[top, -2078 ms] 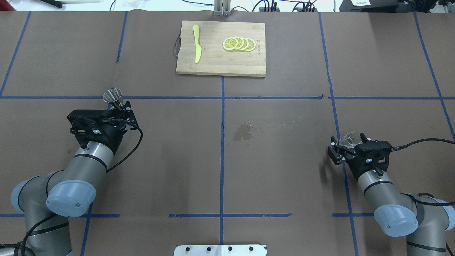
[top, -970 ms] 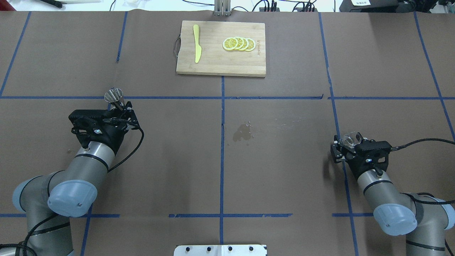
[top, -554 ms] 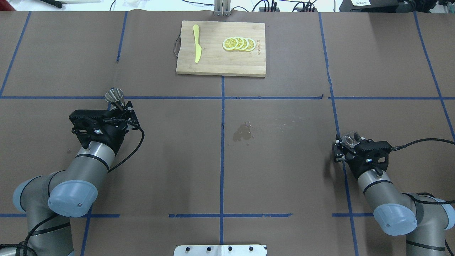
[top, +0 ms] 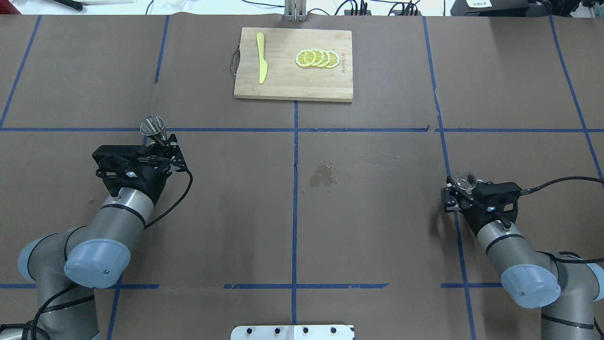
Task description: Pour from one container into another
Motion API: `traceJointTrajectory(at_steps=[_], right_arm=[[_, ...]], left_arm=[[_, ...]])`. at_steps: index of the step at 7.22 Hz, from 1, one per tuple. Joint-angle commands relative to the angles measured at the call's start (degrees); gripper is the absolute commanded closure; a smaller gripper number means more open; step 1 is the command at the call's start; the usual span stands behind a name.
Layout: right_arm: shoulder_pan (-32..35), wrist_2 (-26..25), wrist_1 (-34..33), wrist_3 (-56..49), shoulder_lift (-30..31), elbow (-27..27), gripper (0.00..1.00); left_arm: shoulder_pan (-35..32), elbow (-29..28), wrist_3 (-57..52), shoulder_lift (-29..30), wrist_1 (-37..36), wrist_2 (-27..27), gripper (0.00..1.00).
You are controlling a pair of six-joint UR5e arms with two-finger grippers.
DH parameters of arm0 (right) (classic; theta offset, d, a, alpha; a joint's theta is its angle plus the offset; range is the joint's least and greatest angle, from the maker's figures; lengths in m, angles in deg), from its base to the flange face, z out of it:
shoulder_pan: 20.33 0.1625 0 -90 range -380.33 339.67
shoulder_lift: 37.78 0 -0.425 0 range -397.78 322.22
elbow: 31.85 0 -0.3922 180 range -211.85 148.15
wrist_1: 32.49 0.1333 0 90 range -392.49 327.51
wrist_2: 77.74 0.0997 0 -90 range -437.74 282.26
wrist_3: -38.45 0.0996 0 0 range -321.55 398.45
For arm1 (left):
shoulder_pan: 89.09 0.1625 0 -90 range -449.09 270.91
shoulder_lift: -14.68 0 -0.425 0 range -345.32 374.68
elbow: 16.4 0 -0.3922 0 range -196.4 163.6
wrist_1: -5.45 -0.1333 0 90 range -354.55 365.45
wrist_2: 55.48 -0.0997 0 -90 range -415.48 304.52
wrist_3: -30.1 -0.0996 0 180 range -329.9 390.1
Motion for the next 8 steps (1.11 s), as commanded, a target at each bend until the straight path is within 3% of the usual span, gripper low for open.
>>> traceJointTrajectory(at_steps=[1, 2, 4, 6, 7, 8], right_arm=[[4.97, 5.26, 2.73, -11.57, 0.69, -2.63, 1.0], [5.25, 5.44, 2.73, -13.2, 0.0, -4.13, 1.0], [7.17, 8.95, 1.95, -20.46, -1.49, -9.39, 1.0], [9.46, 12.79, 0.45, -24.89, -3.95, -9.77, 1.0], [10.69, 16.74, 0.27, -28.03, -4.92, -10.38, 1.0], [10.79, 17.82, -2.43, -29.46, -8.84, -10.47, 1.0]], left_arm=[[0.34, -0.06, -4.22, 2.63, -0.07, 0.17, 1.0], [0.51, -0.32, -6.26, 5.44, -0.68, 0.09, 1.0], [2.52, -6.62, -7.67, 12.63, -0.51, 0.09, 1.0], [3.59, -6.04, -14.68, 14.52, 1.15, 1.13, 1.0], [3.85, -6.13, -21.5, 16.87, 3.34, 7.58, 1.0], [3.86, -6.04, -25.14, 17.94, 5.01, 10.6, 1.0]])
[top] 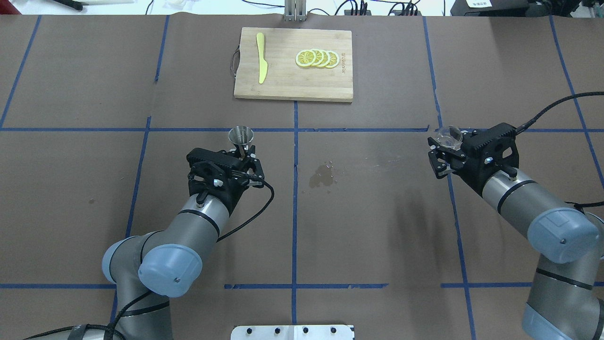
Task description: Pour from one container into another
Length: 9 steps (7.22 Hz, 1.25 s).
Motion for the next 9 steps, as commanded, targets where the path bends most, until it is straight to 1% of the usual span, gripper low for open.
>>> traceJointTrajectory(at_steps=[1, 2, 3, 4, 5, 6, 7, 8, 9], right_arm=[[0.67, 5.1, -8.51, -2.89, -7.65, -2.17, 1.0], [0.58, 6.0, -14.57, -3.15, -10.65, -4.37, 1.0], [0.4, 8.35, -19.07, -6.72, -12.85, -6.13, 1.0], [0.49, 10.03, -23.03, -10.76, -15.75, -6.41, 1.0], [0.32, 10.31, -26.64, -11.06, -18.3, -6.41, 1.0], [0.31, 11.01, -28.94, -11.24, -19.2, -6.84, 1.0], [0.31, 11.62, -30.44, -15.24, -19.12, -7.81, 1.0], [0.23, 14.07, -34.81, -18.94, -19.38, -10.51, 1.0], [-0.21, 15.14, -36.5, -19.24, -19.38, -11.93, 1.0]], left_arm=[[0.17, -0.66, -7.54, 3.52, 2.08, 7.46, 1.0], [0.08, -0.5, -8.16, 3.97, 2.17, 8.27, 1.0], [-0.35, -0.5, -10.17, 4.85, 2.34, 12.97, 1.0], [-1.84, -0.5, -13.15, 5.73, 2.61, 18.68, 1.0], [-1.94, -0.67, -13.18, 6.08, 2.61, 19.26, 1.0], [-2.03, -0.85, -13.27, 6.09, 2.61, 19.44, 1.0], [-2.37, -1.8, -13.27, 6.09, 2.61, 19.52, 1.0], [-2.47, -3.64, -13.27, 6.26, 4.18, 19.61, 1.0], [-2.47, -5.31, -13.27, 6.26, 6.63, 19.61, 1.0]])
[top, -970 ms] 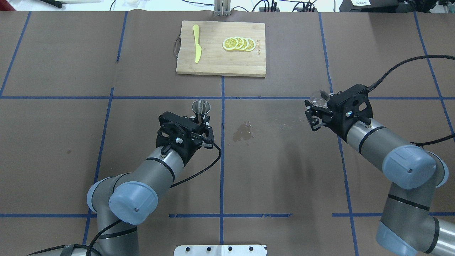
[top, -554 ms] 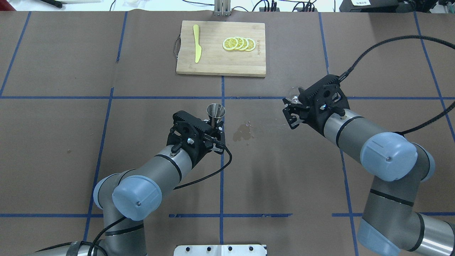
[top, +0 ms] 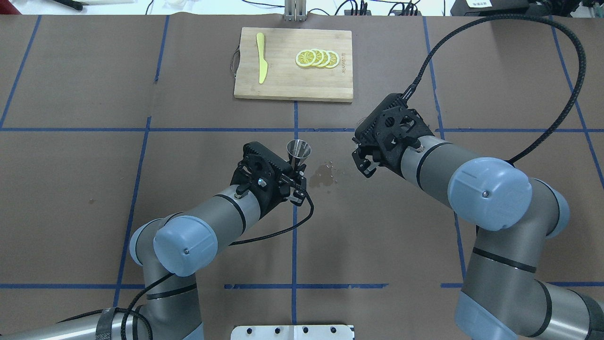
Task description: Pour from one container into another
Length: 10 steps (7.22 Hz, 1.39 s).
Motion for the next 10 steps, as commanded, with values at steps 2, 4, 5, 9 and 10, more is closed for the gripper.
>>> traceJointTrajectory(at_steps=[2, 4, 5, 9, 10], right_arm=[[-3.05, 1.64, -5.08, -5.39, -1.62, -1.92, 1.0], [-3.15, 1.64, -9.72, -7.26, -4.17, -2.01, 1.0], [-3.15, 1.73, -12.36, -9.61, -5.67, -2.1, 1.0], [-2.89, 1.55, -16.42, -13.15, -8.31, -2.27, 1.0], [-2.8, 1.47, -20.0, -13.24, -10.75, -2.27, 1.0]], left_arm=[[-0.08, -2.1, -0.02, 0.15, 2.57, 0.16, 1.0], [0.01, -2.18, -0.02, 0.5, 2.57, 1.21, 1.0], [0.01, -2.44, -0.02, 0.5, 2.65, 2.35, 1.0], [0.1, -3.23, -0.11, 1.91, 2.65, 4.82, 1.0], [0.1, -3.59, -0.11, 2.17, 2.65, 4.82, 1.0]])
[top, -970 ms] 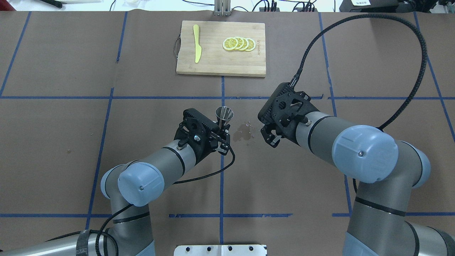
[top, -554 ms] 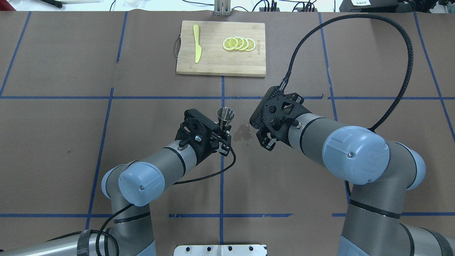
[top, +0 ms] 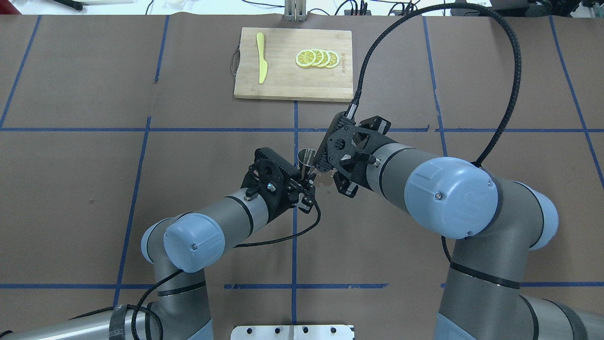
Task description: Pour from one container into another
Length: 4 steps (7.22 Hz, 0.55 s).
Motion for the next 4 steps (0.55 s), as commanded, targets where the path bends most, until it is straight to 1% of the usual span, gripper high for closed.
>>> traceJointTrajectory(at_steps=[1, 4], right_arm=[[0.27, -0.33, -4.54, -1.5, -3.15, 0.21, 1.0], [1.32, -0.6, -4.65, -4.49, -3.25, 1.18, 1.0]], left_arm=[[0.09, -0.47, -0.01, 0.44, 0.0, 0.29, 1.0], [0.09, -0.56, -0.01, 1.06, 0.0, 0.37, 1.0]])
